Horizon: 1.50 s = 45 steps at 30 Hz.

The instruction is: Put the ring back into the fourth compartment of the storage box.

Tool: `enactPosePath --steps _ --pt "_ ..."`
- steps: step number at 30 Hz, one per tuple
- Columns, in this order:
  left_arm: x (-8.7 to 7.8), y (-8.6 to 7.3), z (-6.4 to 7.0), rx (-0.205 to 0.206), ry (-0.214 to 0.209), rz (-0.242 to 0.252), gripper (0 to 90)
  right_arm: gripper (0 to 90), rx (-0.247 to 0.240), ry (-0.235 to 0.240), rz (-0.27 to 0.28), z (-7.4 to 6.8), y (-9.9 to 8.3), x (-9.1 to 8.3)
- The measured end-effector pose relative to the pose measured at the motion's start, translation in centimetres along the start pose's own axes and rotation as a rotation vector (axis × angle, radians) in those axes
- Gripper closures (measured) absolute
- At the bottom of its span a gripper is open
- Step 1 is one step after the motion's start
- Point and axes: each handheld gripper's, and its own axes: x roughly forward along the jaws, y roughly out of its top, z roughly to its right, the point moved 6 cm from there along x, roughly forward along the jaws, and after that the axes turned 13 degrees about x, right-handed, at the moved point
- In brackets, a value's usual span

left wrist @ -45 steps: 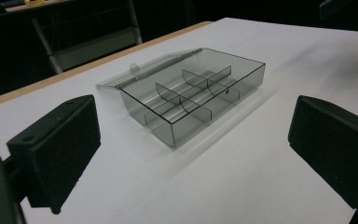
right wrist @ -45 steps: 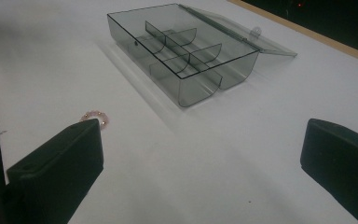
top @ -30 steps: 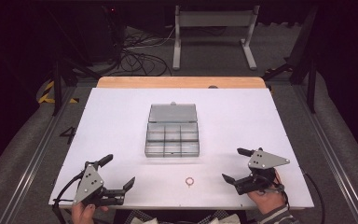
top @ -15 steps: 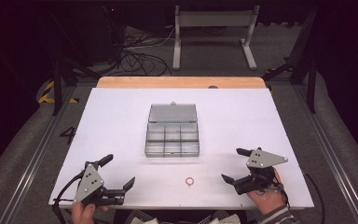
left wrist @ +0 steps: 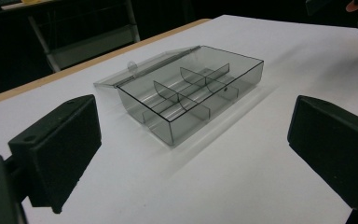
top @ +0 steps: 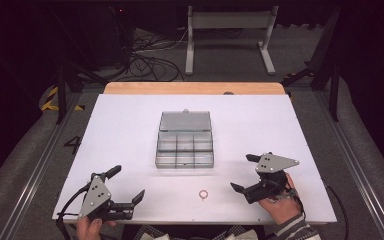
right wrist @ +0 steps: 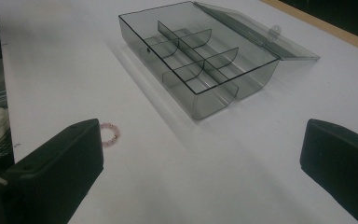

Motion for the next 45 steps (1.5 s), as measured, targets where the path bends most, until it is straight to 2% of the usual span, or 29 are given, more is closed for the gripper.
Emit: enactPosePath --steps 19,20,23,28,37,45 --pt "0.1 0.0 0.1 -0.009 -0.007 -0.004 3.1 0.0 -0.031 0.048 -0.011 -1.5 1.7 1.8" --pt "0.1 -0.1 0.0 0.005 -0.004 -0.008 3.1 0.0 -0.031 0.051 -0.012 -1.5 1.8 1.9" --pt "0.1 -0.1 0.0 0.005 -0.006 -0.009 3.1 0.0 -0.034 0.056 -0.015 -1.7 2.0 2.2" --pt "0.0 0.0 0.1 -0.011 -0.007 -0.003 3.1 0.0 -0.039 0.066 -0.016 -2.2 2.4 2.7" --pt "0.0 0.0 0.0 0.000 -0.003 -0.002 3.1 0.0 -0.066 0.070 -0.032 -3.1 3.1 3.9" --pt "0.0 0.0 0.0 0.000 -0.004 -0.001 3.1 0.0 -0.046 0.076 -0.044 -3.4 3.2 4.2"
